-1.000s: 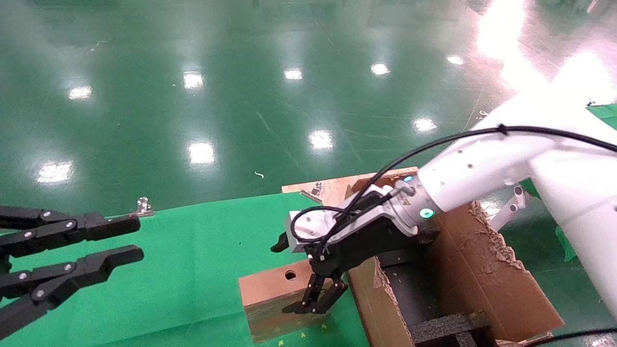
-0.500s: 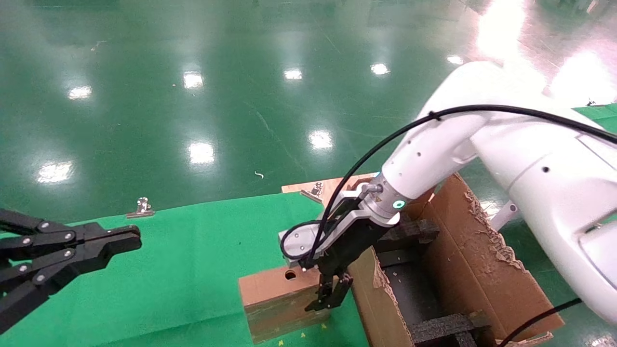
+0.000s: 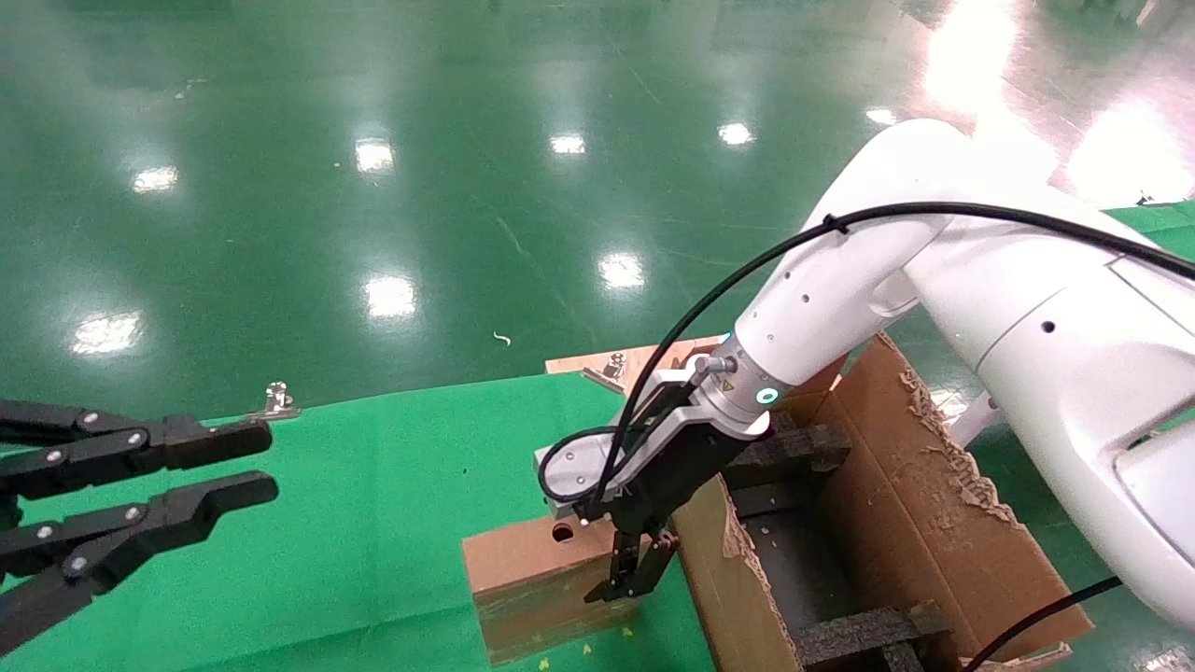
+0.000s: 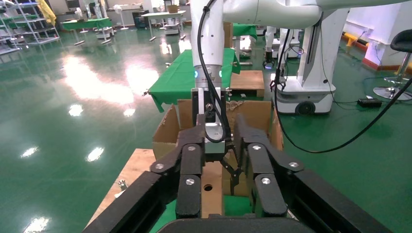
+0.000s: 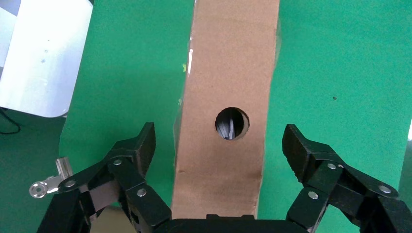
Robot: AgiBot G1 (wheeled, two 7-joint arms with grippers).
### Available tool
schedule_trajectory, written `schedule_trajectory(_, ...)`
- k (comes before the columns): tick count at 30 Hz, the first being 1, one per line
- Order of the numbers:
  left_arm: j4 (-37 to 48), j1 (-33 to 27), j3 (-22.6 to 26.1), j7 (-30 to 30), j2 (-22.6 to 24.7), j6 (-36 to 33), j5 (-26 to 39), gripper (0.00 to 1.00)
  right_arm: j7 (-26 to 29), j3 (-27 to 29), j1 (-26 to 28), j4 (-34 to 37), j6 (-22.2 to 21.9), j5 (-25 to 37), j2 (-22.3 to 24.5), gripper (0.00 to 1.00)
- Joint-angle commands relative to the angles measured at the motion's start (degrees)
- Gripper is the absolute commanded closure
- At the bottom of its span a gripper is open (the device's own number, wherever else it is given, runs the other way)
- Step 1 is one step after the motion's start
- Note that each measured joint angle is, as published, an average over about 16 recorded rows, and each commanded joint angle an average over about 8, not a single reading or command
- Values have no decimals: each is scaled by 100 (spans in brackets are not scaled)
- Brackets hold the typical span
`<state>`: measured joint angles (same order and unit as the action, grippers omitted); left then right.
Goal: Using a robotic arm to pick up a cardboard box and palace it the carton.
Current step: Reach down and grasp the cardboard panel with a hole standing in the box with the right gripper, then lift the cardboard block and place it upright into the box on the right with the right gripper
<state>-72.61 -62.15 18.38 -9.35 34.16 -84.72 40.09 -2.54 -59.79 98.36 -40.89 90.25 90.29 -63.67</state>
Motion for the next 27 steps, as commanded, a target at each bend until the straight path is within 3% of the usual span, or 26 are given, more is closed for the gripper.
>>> schedule_trajectory(1,0,0,0,0,0,0,0,0,1,12,-7,-16,0,-6,9,100)
schedule_trajectory(27,0,0,0,0,0,0,0,0,17,50,-37,-70,1,-23,43,100)
